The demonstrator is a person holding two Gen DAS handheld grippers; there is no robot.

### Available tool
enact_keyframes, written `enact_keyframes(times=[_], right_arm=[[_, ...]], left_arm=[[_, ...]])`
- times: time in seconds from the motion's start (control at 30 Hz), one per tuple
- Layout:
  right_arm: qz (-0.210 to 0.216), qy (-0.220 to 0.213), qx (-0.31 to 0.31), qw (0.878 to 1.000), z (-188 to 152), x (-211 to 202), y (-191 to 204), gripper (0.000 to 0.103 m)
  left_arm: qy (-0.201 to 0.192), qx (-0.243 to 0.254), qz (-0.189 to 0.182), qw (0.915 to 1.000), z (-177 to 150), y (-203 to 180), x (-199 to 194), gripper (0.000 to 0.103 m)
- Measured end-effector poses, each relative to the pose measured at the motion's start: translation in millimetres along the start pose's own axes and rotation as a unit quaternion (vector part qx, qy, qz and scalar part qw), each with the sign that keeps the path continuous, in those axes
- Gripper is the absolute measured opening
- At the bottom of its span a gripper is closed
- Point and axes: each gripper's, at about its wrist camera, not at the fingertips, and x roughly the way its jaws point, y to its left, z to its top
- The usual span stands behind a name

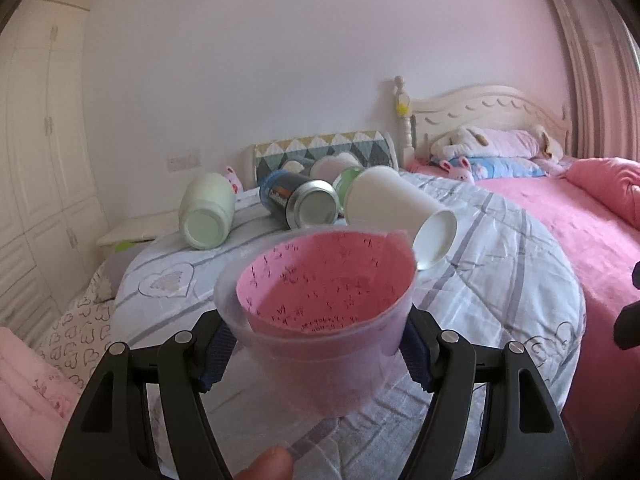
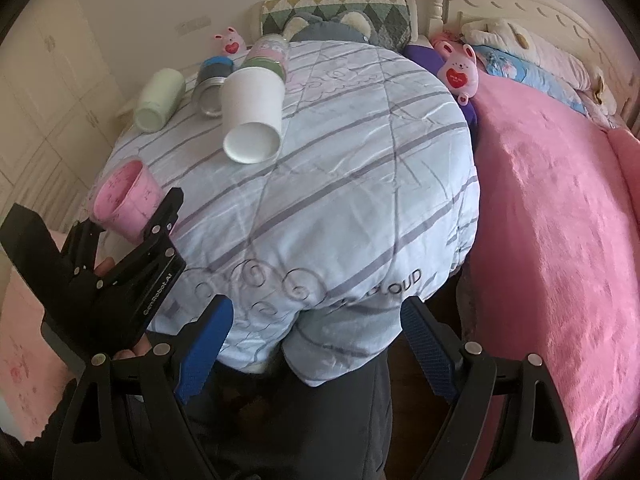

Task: Flip cup upright

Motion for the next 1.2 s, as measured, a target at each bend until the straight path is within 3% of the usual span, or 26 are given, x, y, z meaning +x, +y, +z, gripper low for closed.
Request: enact_keyframes(times=[0.03,0.13,0.3,0.43,0.63,0.77,0.87,1.03,1.2], right_arm=[[0.000,-0.002,-0.002,1.000,0.1,-1.6,2.4,0.087],[0.004,-0.009,-0.011,1.000,2.7,-6.5,10.0,0.087],[0.012,-0.026,-0.020,0.999,6.5,-15.2,16.6,0.087],[0.025,-0.054,-0.010,0.998,11.0,-28.0,13.6,0.087],[0.043,-0.122,0.001,0.992,26.9,-52.8,12.6,0.087],[0.032,-0.156,-0.020,0.987,41.2,-62.9,23.5,0.087],[0.028,-0.164,-0.036,0.985,44.0,-64.0,31.5,0.087],[0.035,-0.154,-0.052,0.986,35.0,-57.2,44.5,0.087],[0.034,-0.144,-0.059,0.987,24.9,-54.5,45.7,0.087]], left_arm=[[0.001,-0.001,-0.003,1.0000,-1.5,-1.5,-0.9,0.076],[0.013,-0.002,-0.019,0.9997,0.9,-0.5,1.5,0.103],[0.015,0.003,-0.064,0.9978,6.1,-0.6,-11.8,0.103],[0.021,-0.013,-0.076,0.9968,19.5,8.1,-29.7,0.103],[0.104,-0.058,-0.044,0.9918,55.9,34.6,-46.9,0.103],[0.168,-0.083,0.001,0.9824,78.0,50.5,-60.8,0.103],[0.209,-0.090,0.011,0.9737,82.3,54.8,-68.1,0.103],[0.243,-0.084,0.022,0.9661,84.1,51.8,-78.8,0.103],[0.251,-0.087,0.024,0.9639,87.3,50.2,-84.6,0.103]])
